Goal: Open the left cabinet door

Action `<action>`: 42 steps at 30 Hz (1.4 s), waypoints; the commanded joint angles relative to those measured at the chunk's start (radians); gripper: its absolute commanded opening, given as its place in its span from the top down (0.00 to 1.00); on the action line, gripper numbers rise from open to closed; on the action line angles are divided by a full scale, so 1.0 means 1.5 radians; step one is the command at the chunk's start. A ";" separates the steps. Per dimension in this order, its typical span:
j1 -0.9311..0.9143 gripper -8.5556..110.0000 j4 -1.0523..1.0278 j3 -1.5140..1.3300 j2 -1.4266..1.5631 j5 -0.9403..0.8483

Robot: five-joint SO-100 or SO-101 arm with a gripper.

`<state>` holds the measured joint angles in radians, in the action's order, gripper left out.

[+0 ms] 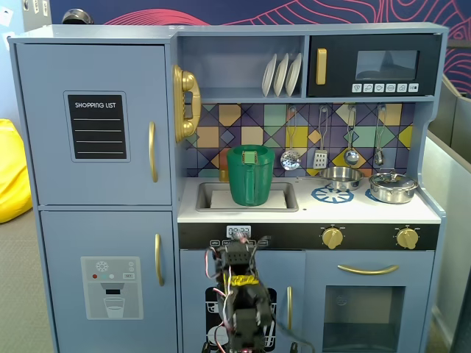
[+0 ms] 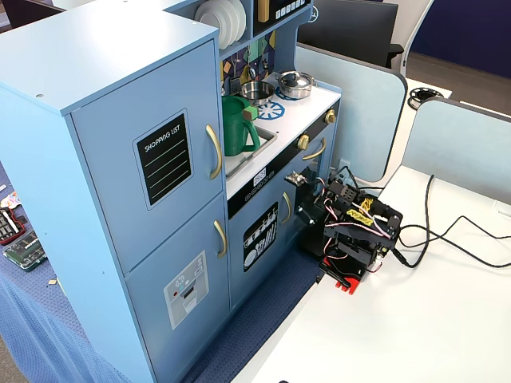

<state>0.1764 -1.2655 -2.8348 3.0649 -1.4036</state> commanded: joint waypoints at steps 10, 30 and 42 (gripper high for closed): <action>0.160 0.93 0.288 0.383 -0.141 -0.184; 0.262 0.77 0.525 0.604 -0.347 -0.092; 0.315 0.77 0.579 0.667 -0.432 -0.143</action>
<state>0.6182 -0.4387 -1.9205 2.4436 -1.5877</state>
